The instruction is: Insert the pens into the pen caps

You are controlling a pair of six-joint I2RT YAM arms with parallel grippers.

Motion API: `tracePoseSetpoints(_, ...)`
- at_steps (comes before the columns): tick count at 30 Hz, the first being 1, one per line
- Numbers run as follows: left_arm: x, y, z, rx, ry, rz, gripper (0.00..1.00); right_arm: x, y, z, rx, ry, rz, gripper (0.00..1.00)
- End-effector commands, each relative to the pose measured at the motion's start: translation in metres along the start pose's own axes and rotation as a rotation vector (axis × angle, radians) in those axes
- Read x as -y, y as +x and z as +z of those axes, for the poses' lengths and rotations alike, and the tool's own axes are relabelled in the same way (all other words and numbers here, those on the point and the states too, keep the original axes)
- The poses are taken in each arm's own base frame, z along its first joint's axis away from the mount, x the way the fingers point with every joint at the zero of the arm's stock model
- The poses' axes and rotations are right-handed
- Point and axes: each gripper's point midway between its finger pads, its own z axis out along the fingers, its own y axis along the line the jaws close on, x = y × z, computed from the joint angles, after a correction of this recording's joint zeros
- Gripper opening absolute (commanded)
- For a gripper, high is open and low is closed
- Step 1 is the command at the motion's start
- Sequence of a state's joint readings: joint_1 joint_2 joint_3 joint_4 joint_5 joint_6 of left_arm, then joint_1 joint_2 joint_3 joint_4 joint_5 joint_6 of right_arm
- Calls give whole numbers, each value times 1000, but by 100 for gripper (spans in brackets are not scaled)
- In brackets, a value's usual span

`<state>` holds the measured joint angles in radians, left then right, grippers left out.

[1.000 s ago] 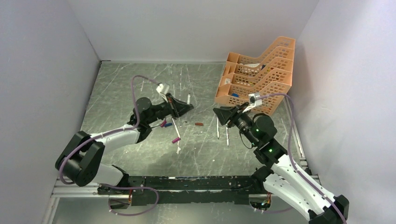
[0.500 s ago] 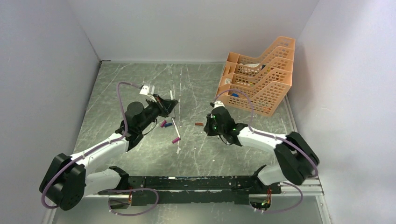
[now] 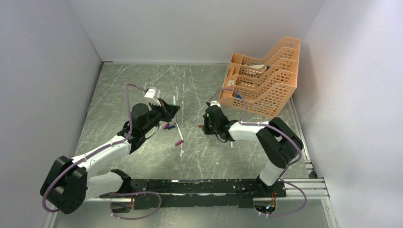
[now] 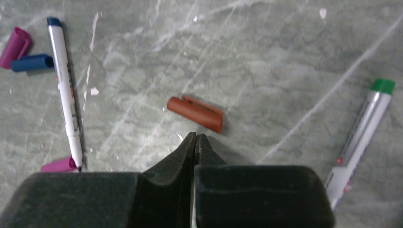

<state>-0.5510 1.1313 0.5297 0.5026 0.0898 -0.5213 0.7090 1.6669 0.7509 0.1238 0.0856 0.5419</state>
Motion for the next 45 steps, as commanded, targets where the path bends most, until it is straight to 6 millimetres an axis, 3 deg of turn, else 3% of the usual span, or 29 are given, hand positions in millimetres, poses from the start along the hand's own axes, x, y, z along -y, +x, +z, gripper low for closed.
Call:
tracePoseSetpoints(1, -7, -6, 1, 0, -49, 21, 7, 6, -3, 14, 17, 52, -3, 0)
tracePoseSetpoints(15, -8, -9, -5, -1, -60, 34, 7, 13, -40, 32, 104, 154, -46, 0)
tracePoseSetpoints(18, -8, -9, -7, -1, -61, 39, 7, 9, -53, 23, 131, 166, -29, 0)
tracePoseSetpoints(20, -8, -9, -8, -3, -59, 41, 7, -3, -62, 10, 178, 156, -20, 11)
tracePoseSetpoints(22, -8, -9, -9, 2, -60, 37, 7, -13, -65, 1, 206, 155, 7, 35)
tracePoseSetpoints(23, -7, -11, -9, 9, -57, 33, 7, -16, -65, -1, 213, 165, 35, 41)
tracePoseSetpoints(28, -9, -14, -9, 25, -83, 3, 7, -12, -55, 7, 235, 254, 226, 53)
tracePoseSetpoints(32, -19, -20, -14, 49, -149, -32, 7, -7, -44, 16, 242, 403, 314, 52)
tracePoseSetpoints(33, -20, -21, -15, 56, -156, -37, 7, 0, -37, 17, 231, 464, 322, 55)
tracePoseSetpoints(38, -21, -28, -23, 77, -180, -38, 7, 2, -36, 24, 255, 518, 399, 58)
tracePoseSetpoints(45, -23, -31, -30, 88, -196, -37, 7, 8, -44, 29, 263, 602, 431, 50)
